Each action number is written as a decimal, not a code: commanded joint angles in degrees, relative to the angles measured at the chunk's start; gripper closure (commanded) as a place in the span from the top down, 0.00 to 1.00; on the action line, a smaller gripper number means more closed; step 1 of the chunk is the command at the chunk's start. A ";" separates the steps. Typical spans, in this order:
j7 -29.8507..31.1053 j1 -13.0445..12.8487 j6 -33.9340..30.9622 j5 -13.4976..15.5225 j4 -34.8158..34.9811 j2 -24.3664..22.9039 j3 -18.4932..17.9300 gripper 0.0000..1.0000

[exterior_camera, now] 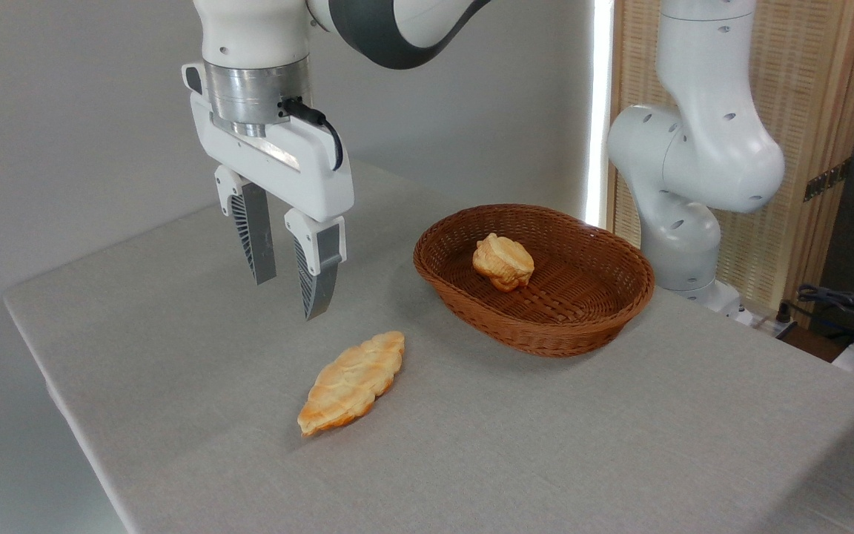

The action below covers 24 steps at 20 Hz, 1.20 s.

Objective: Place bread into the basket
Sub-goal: 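Lower the open gripper onto the flat golden bread on the table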

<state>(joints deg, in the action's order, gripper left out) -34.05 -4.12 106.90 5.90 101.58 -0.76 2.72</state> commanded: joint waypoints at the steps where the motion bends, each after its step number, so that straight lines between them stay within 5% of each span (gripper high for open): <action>1: -0.84 -0.01 1.19 0.69 -1.73 0.24 -0.69 1.00; 12: -1.10 -0.01 0.86 0.60 -0.43 0.24 -0.17 1.00; 24: 0.31 -0.01 1.73 0.51 11.44 0.23 -0.26 1.00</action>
<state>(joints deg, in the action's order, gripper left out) -33.92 -4.09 107.66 5.90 110.02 -0.33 2.68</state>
